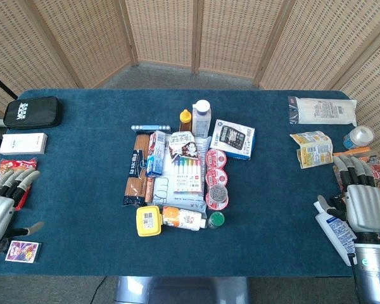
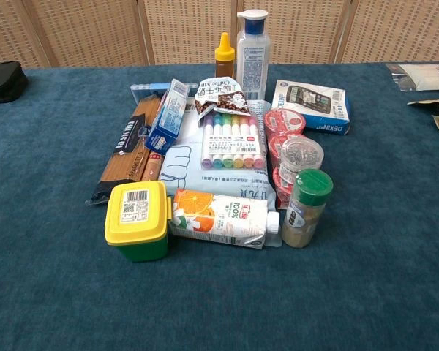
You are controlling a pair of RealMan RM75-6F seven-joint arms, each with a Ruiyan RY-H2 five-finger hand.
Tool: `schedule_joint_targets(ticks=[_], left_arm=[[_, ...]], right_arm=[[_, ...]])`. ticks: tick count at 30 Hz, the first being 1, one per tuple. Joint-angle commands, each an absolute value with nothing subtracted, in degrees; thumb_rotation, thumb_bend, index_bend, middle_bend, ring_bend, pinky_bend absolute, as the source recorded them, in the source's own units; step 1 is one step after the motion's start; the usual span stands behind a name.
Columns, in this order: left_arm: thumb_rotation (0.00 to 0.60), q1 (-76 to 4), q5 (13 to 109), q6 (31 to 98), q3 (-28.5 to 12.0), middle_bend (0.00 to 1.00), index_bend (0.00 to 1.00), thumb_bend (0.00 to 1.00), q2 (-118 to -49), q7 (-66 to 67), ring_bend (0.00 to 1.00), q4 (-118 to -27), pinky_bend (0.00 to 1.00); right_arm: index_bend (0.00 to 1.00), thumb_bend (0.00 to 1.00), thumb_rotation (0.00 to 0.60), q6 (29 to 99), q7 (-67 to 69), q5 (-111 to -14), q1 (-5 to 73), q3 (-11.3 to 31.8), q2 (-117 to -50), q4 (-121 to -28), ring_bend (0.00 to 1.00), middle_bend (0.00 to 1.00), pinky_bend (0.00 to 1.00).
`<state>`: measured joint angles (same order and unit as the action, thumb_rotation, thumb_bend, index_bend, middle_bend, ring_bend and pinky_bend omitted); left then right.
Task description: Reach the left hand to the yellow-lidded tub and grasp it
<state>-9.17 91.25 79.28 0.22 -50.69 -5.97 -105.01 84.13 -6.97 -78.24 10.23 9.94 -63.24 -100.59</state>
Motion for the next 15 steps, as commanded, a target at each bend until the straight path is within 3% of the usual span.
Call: schedule_joint_targets(ticks=[1,11,15], left_arm=[[0.600,-11.00,92.05,75.97,0.78,0.00,0.17,0.11,-50.28,-5.17,0.00,-105.98,0.00],[0.600,-18.69,91.53,62.26,1.17,0.00,0.25,0.11,-52.99,2.71,0.00,-109.89,0.00],[0.600,-20.72,90.10,60.09,0.22,0.00,0.23,0.11,-55.23,6.42,0.00,-111.14,0.00]], right_arm=[[0.00,0.29,0.567,84.34,-6.93,-78.37,9.96,9.80,-62.93,-100.87,0.00,0.00,0.00],[0.00,0.29,0.569,84.96,-7.84,-78.53,9.57,10.02,-61.89,-102.41,0.00,0.00,0.00],[0.00,0.29,0.569,85.30,-7.69,-78.42,9.12,9.89,-61.65,-102.70,0.00,0.00,0.00]])
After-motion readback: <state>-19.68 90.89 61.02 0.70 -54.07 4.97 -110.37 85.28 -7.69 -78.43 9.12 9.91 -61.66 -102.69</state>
